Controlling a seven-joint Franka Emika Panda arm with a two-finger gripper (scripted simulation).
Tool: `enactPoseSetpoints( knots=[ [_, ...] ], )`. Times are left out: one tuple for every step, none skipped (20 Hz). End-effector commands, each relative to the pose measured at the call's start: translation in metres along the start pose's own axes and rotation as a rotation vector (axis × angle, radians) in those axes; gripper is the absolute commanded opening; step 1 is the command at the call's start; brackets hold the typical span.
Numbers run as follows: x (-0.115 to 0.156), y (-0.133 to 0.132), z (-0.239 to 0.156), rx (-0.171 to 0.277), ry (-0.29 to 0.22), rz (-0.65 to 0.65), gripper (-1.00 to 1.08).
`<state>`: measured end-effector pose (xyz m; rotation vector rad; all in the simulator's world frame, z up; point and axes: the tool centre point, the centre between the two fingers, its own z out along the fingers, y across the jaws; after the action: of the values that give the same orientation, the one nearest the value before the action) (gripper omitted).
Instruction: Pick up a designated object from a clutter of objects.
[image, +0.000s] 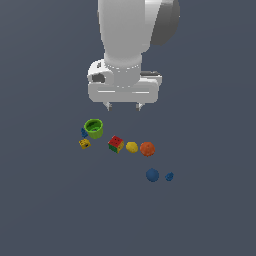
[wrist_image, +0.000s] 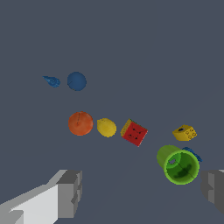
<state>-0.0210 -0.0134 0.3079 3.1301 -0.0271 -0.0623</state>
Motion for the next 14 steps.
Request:
enactPoseSetpoints(
  knots=[
    [0.0,0.0,0.0,0.0,0.0,0.0,1.0],
    [0.0,0.0,0.0,0.0,0.0,-0.001,1.0],
    [0.0,0.0,-0.001,0.0,0.002,-0.002,1.0],
    [0.0,0.001,-0.002,-0.001,0.004,-0.005,1.0],
    [0.0,0.001,-0.004,-0.001,0.007,-0.009,1.0],
    [0.001,0.002,-0.006,-0.002,0.011,-0.014,1.0],
    [0.001,0.003,-0.008,-0.002,0.015,-0.019,1.0],
    [0.001,0.003,-0.011,-0.003,0.019,-0.024,1.0],
    [0.001,0.004,-0.013,-0.003,0.022,-0.027,1.0],
    [0.001,0.004,-0.014,-0.003,0.024,-0.029,1.0],
    [0.001,0.005,-0.015,-0.004,0.026,-0.03,1.0],
    [0.0,0.005,-0.016,-0.003,0.027,-0.03,1.0],
    [0.0,0.005,-0.015,-0.003,0.026,-0.03,1.0],
    [0.001,0.005,-0.015,-0.003,0.025,-0.03,1.0]
  ],
)
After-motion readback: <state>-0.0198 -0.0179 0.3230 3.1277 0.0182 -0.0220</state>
